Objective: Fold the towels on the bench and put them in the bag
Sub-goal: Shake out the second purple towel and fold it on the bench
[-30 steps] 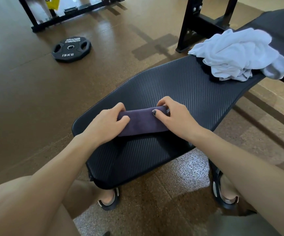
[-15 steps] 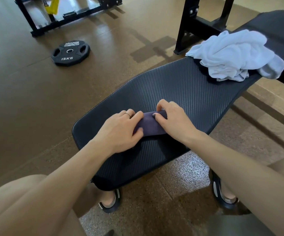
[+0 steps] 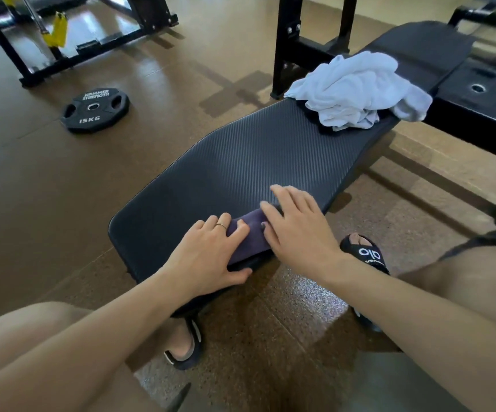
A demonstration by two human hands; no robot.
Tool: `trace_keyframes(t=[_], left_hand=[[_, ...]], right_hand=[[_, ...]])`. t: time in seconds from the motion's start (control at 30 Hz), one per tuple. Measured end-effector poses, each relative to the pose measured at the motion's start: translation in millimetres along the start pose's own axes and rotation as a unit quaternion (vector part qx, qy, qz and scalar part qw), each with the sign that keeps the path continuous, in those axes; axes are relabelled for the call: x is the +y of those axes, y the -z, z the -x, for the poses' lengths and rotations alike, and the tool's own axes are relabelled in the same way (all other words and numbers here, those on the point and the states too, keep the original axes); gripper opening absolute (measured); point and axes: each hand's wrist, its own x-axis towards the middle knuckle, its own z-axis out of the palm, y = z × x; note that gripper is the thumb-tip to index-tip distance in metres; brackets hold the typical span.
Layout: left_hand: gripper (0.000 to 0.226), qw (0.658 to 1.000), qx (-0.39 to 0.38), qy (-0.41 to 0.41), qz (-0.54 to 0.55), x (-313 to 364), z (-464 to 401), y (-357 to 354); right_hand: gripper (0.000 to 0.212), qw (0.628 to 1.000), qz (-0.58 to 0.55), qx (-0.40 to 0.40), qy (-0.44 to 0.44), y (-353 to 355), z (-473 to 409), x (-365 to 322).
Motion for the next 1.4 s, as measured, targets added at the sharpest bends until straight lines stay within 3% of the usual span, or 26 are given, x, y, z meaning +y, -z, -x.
trace_keyframes(t=[0.1,0.17,0.4,0.5,0.57,0.7,0.83,0.93,1.0,1.1,1.17,1.23,1.33,1.4], left_hand=[[0.073,1.000,-0.007,-0.015,0.021,10.0,5.3,1.4],[0.076,0.999,-0.023,-0.018,0.028,12.7,8.2,1.7],[0.065,0.995,-0.071,-0.006,0.063,28.1,14.7,18.4],[0.048,0.998,-0.036,-0.039,-0.019,29.2,6.7,47.0],[0.041,0.997,-0.009,-0.053,-0.050,37.1,-7.4,79.1],[0.028,0.996,0.035,-0.081,-0.012,70.7,-46.7,149.2],[0.024,0.983,0.094,-0.152,0.028,110.7,-94.5,206.2],[0.025,0.966,0.135,-0.212,0.057,145.2,-128.2,233.0],[0.032,0.952,0.170,-0.251,0.043,167.9,-144.9,240.0],[0.029,0.939,0.161,-0.294,0.075,206.5,-160.7,236.5],[0.042,0.932,0.138,-0.309,0.128,234.2,-167.3,231.2],[0.054,0.920,0.170,-0.328,0.131,260.0,-175.4,224.1],[0.044,0.886,0.254,-0.380,0.084,298.6,-183.2,213.8],[0.038,0.855,0.253,-0.447,0.069,324.1,-187.0,199.9]], right_hand=[[0.071,0.991,-0.006,-0.055,0.125,4.7,22.0,-9.2],[0.082,0.984,0.028,-0.104,0.141,0.3,32.5,-11.2],[0.037,0.982,0.032,-0.040,0.183,2.0,38.7,-0.4],[0.019,0.982,0.010,-0.027,0.185,28.7,46.0,7.5],[0.020,0.989,-0.007,-0.019,0.149,55.2,50.1,21.3],[0.033,1.000,0.000,0.006,0.030,124.6,67.3,69.1],[0.016,0.998,0.001,0.003,-0.055,199.6,95.7,116.4],[0.029,0.994,-0.005,0.007,-0.108,234.3,122.2,141.1],[0.039,0.992,0.007,0.011,-0.122,245.8,143.4,152.8],[0.029,0.986,0.030,-0.008,-0.164,253.0,176.6,175.9],[0.025,0.978,0.045,-0.024,-0.201,255.5,200.5,194.9],[0.027,0.968,0.069,-0.040,-0.236,255.9,225.8,212.9],[0.025,0.947,0.076,-0.063,-0.306,253.5,262.6,235.3],[0.024,0.932,0.087,-0.070,-0.345,249.7,282.9,246.7]])
